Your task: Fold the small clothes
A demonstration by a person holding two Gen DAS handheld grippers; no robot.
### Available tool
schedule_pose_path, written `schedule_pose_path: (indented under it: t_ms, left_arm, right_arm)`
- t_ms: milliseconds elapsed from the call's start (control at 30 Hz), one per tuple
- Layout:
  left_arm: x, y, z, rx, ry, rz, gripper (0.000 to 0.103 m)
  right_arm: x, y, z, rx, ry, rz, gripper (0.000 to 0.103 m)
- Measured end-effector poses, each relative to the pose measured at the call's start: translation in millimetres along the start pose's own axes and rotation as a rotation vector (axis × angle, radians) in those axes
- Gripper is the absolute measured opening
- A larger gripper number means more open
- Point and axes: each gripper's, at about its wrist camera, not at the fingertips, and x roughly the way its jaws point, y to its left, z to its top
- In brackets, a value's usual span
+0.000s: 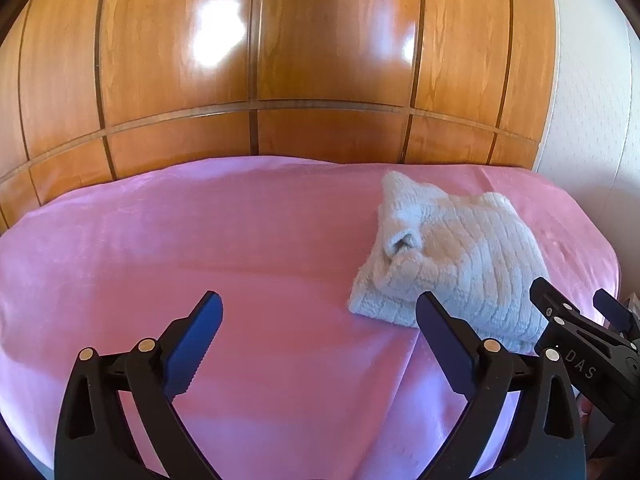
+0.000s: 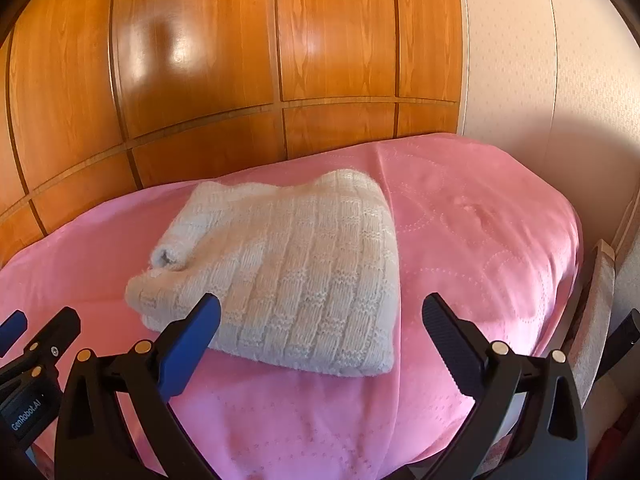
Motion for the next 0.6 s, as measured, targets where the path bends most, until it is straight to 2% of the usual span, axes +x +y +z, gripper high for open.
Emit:
schedule_pose_path:
  t_ms: [600]
  left_arm:
    - [2.4,-7.0,-2.6,0.019,0.011,-0.004,0.096]
  right_arm:
    - [3.4,1.2,-5.5,-0.011,0.008,-0.005,0.101]
